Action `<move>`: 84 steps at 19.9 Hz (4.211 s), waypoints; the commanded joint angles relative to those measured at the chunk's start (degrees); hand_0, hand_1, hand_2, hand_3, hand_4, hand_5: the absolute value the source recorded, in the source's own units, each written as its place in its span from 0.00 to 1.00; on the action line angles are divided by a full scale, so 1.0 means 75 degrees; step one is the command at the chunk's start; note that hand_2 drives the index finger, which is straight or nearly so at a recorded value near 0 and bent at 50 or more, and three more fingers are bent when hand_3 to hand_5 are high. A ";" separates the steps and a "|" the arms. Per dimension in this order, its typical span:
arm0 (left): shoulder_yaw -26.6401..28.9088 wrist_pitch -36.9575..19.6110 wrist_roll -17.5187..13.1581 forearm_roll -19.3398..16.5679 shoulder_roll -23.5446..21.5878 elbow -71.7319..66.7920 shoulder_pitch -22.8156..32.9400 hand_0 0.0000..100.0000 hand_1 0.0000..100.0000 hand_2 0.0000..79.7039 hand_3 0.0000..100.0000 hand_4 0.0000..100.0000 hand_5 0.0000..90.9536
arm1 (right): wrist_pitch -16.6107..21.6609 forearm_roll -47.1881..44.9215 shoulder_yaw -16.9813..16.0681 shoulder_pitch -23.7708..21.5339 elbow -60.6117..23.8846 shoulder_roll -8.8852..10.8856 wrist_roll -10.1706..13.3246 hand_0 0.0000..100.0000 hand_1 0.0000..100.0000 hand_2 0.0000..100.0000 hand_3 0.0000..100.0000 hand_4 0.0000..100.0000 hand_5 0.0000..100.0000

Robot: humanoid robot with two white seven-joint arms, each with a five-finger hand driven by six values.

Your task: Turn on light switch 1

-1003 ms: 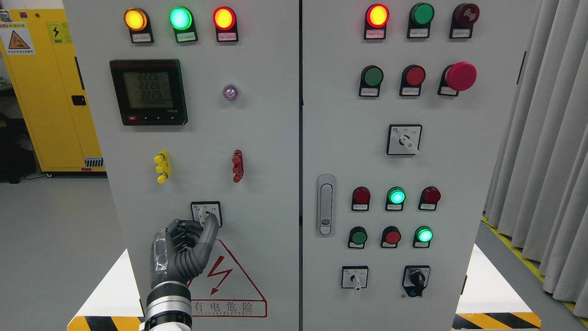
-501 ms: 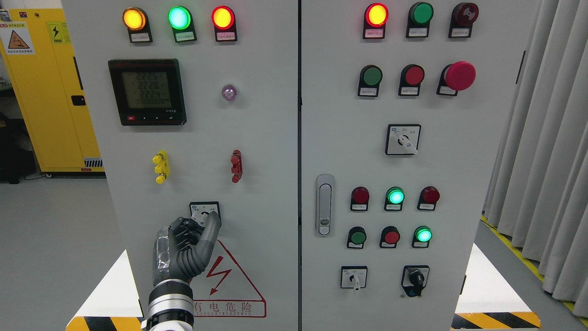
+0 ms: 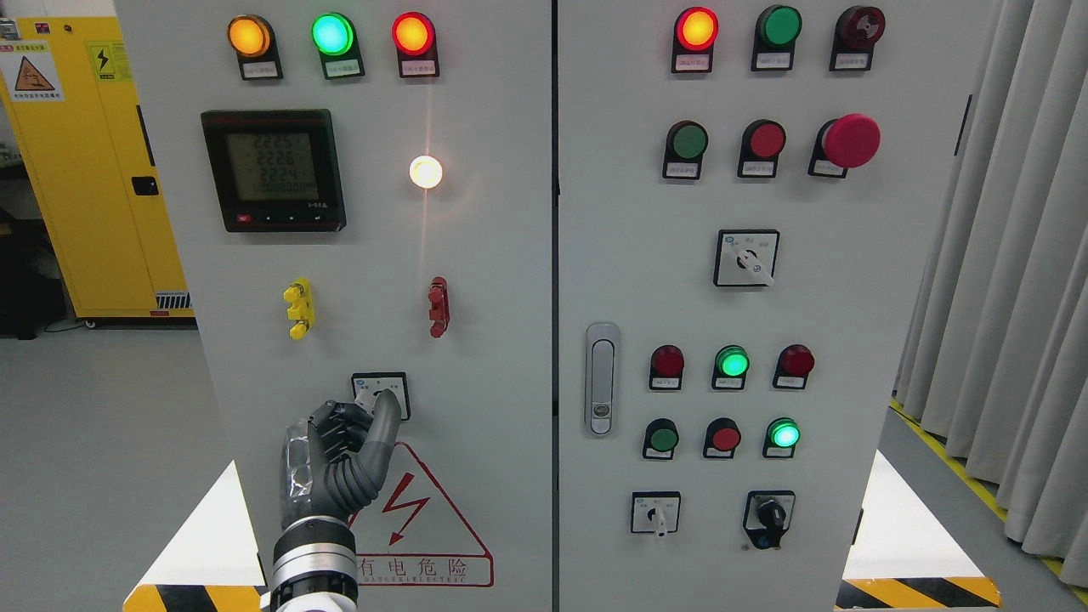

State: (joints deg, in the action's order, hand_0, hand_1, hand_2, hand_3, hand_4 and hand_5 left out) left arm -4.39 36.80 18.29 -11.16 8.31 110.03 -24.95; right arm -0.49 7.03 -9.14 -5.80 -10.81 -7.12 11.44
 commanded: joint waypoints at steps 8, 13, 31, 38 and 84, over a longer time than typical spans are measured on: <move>0.0011 -0.0008 -0.0012 0.0011 0.0029 -0.0011 0.0021 0.45 0.54 0.76 0.90 0.88 0.91 | 0.0007 0.0000 0.0000 0.0000 0.0000 0.0000 -0.0002 0.00 0.50 0.04 0.00 0.00 0.00; 0.0011 -0.0031 -0.0012 0.0011 0.0029 0.0001 0.0033 0.47 0.53 0.76 0.90 0.88 0.91 | 0.0007 0.0000 0.0000 0.0000 0.0000 0.0000 -0.0002 0.00 0.50 0.04 0.00 0.00 0.00; 0.0011 -0.0043 0.0046 0.0046 0.0040 -0.0011 0.0068 0.33 0.42 0.76 0.90 0.87 0.90 | 0.0007 0.0000 0.0000 0.0000 0.0000 0.0000 -0.0002 0.00 0.50 0.04 0.00 0.00 0.00; 0.0011 -0.0043 0.0222 0.0163 0.0029 0.0001 0.0092 0.31 0.39 0.76 0.90 0.87 0.90 | 0.0007 0.0000 0.0000 0.0000 0.0000 0.0000 -0.0002 0.00 0.50 0.04 0.00 0.00 0.00; 0.1194 -0.8303 -0.1582 0.1933 -0.1143 -0.5420 0.5975 0.08 0.26 0.64 0.89 0.88 0.77 | 0.0007 0.0000 0.0000 0.0000 0.0000 0.0000 -0.0002 0.00 0.50 0.04 0.00 0.00 0.00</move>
State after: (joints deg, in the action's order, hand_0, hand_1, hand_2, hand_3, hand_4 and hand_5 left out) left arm 1.94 -20.77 8.27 2.24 2.47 93.46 16.22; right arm -0.42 7.03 -9.14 -5.80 -10.81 -7.12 11.43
